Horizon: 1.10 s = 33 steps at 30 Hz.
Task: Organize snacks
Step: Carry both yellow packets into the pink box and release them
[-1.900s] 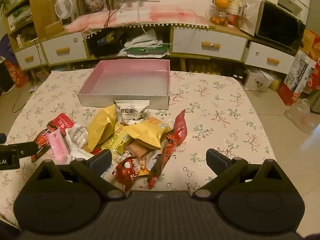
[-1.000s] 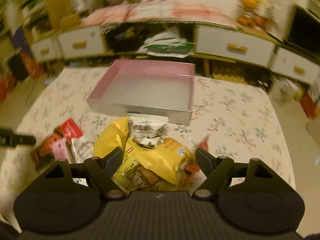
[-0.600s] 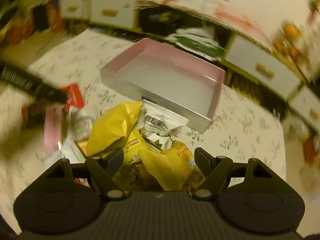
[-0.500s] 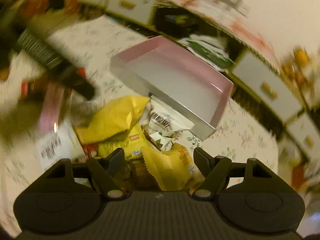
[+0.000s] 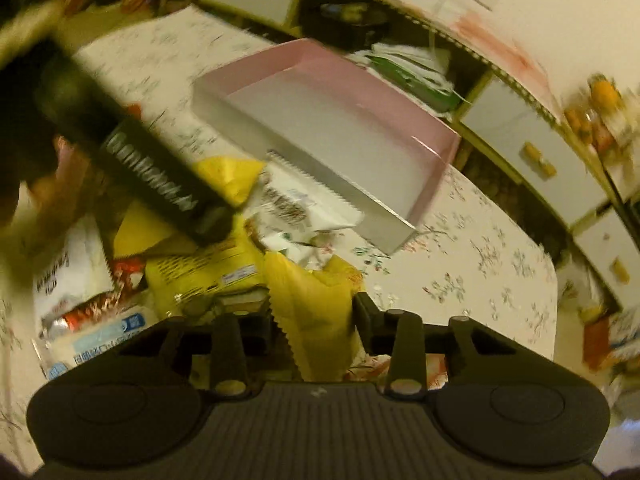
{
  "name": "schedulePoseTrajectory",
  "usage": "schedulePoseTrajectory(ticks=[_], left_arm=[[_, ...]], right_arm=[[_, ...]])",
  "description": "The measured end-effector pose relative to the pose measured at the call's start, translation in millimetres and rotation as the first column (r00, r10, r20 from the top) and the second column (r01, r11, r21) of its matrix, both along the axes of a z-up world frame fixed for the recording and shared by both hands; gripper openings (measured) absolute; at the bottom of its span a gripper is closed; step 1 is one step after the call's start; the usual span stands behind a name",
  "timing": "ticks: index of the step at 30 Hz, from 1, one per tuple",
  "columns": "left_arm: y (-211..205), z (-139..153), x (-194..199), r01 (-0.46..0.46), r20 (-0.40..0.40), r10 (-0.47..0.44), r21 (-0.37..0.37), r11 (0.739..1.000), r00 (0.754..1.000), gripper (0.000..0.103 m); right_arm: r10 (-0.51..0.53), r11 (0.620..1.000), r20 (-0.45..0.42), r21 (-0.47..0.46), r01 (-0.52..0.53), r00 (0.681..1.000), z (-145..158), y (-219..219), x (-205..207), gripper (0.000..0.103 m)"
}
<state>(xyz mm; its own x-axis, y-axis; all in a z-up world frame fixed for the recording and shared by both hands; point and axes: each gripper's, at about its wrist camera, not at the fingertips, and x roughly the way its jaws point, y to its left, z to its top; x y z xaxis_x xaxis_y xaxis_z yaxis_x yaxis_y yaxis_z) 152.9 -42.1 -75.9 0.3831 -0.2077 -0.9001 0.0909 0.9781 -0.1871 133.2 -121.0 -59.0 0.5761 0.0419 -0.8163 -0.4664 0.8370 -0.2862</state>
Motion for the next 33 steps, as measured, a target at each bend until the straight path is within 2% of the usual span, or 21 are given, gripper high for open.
schedulePoseTrajectory(ticks=[5,7,8,13,21,22,29,33], left_arm=[[-1.1,-1.5,-4.6,0.025,0.009,-0.025,0.04,0.999,1.0,0.087],[-2.6,1.2,-6.7,0.032,0.022,-0.033,0.042,0.999,0.999,0.074],[-3.4,2.1,-7.3,0.039,0.027,-0.04,0.042,0.998,0.999,0.072],[1.9,8.5,-7.2,0.044,0.033,-0.044,-0.004,0.999,0.998,0.052],[12.2,17.0,-9.2,0.055,0.041,-0.053,-0.059,0.997,0.998,0.04],[13.1,18.7,-9.7,0.059,0.045,-0.056,-0.065,0.996,0.997,0.033],[17.9,29.7,-12.8,0.068,0.069,-0.062,-0.091,0.994,0.996,0.032],[27.7,45.5,-13.7,0.07,0.097,-0.056,-0.149,0.986,0.994,0.032]], right_arm=[[-0.065,0.993,-0.017,0.097,0.066,0.998,12.3,-18.5,4.2,0.029],[-0.104,0.984,-0.027,0.14,0.107,0.994,16.5,-25.2,8.9,0.028],[-0.124,0.979,-0.03,0.16,0.128,0.992,18.7,-28.3,10.5,0.027],[-0.2,0.945,-0.052,0.254,0.206,0.979,26.3,-46.6,13.9,0.026],[-0.278,0.893,-0.075,0.346,0.287,0.958,34.8,-63.3,16.7,0.025],[-0.282,0.89,-0.077,0.352,0.291,0.956,36.0,-64.4,17.2,0.025],[-0.311,0.871,-0.063,0.38,0.31,0.948,41.0,-68.7,16.5,0.025],[-0.321,0.855,-0.064,0.41,0.318,0.945,44.8,-72.7,18.0,0.025]])
